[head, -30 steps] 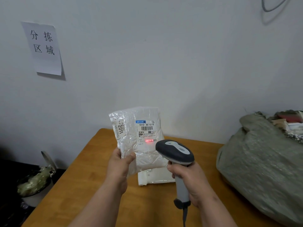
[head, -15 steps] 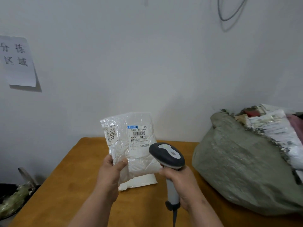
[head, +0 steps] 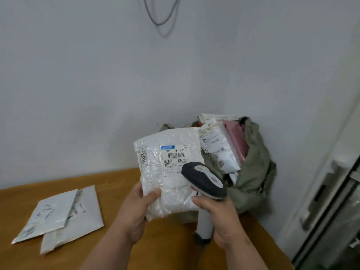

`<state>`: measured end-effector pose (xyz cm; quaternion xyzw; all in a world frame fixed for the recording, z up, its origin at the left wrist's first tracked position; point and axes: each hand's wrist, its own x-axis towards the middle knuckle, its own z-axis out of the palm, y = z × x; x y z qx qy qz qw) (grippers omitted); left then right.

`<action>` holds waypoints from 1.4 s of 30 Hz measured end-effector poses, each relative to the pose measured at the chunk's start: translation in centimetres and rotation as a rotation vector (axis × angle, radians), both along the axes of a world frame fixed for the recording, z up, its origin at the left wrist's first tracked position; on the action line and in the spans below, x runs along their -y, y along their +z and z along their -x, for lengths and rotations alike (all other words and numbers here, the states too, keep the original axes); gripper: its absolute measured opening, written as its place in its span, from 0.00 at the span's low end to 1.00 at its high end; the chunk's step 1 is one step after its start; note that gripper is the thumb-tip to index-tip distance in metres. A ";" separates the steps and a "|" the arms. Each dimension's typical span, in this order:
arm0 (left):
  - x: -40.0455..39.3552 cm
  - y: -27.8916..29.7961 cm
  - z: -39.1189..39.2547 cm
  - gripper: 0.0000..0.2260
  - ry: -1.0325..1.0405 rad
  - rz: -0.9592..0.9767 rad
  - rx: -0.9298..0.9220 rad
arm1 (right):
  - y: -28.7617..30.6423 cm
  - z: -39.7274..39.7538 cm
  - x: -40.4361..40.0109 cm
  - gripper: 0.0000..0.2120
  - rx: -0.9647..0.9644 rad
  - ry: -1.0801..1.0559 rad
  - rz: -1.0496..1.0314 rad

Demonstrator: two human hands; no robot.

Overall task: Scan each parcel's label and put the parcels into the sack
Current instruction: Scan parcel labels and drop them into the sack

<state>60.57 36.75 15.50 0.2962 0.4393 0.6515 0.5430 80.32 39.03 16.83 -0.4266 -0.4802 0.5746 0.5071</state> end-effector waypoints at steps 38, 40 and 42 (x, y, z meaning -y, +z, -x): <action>-16.4 4.3 -10.0 0.13 0.226 0.016 -1.255 | 0.4 -6.5 -21.4 0.18 0.488 -0.181 -0.172; -16.1 4.1 -9.9 0.16 0.260 -0.009 -1.210 | 1.7 -7.3 -20.6 0.29 0.480 -0.264 -0.224; -15.7 3.9 -9.9 0.18 0.300 -0.025 -1.155 | 3.2 -8.0 -19.7 0.31 0.438 -0.301 -0.247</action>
